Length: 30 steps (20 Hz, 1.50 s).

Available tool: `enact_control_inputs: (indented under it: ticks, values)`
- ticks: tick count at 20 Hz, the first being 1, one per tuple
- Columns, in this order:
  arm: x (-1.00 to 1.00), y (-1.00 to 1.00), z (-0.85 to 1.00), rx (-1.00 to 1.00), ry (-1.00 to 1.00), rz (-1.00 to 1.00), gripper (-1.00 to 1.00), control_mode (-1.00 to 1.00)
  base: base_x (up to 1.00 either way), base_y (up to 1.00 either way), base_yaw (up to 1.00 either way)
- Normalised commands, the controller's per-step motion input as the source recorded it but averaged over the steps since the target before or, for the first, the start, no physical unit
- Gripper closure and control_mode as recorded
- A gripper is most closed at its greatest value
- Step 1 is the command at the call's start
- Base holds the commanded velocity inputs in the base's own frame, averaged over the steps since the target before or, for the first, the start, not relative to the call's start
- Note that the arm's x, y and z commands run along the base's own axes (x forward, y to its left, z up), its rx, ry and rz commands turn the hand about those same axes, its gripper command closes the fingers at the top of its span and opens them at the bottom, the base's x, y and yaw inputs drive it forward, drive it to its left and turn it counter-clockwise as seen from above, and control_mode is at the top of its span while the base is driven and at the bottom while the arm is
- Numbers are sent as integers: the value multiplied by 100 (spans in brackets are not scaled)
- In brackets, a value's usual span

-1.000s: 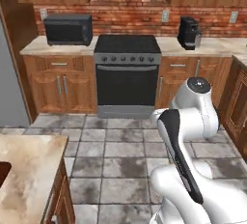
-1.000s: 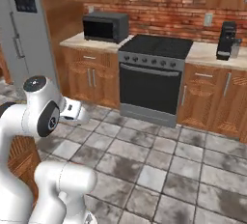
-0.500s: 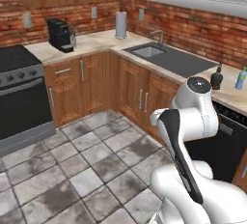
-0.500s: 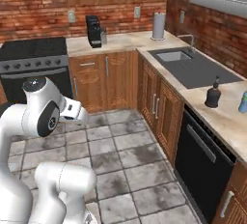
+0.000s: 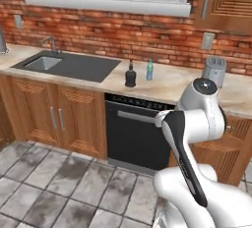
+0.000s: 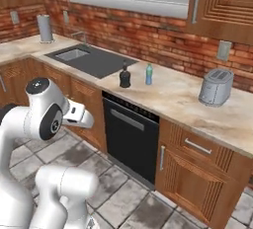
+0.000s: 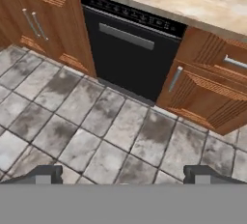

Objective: Place the drinks on the dining counter in a tight cluster.

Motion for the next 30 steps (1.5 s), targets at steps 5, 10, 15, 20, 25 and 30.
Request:
enact_control_inputs:
  ticks: [5, 10, 15, 20, 25, 30]
  values:
    - [0, 0, 0, 0, 0, 0, -100, 100, 56, 38, -52]
    - [0, 0, 0, 0, 0, 0, -100, 100, 62, 43, -38]
    - [0, 0, 0, 0, 0, 0, -100, 100, 62, 61, -12]
    - [0, 0, 0, 0, 0, 0, -100, 100, 68, 57, -8]
    - [0, 0, 0, 0, 0, 0, -100, 100, 72, 50, -16]
    - [0, 0, 0, 0, 0, 0, -100, 100, 68, 52, -17]
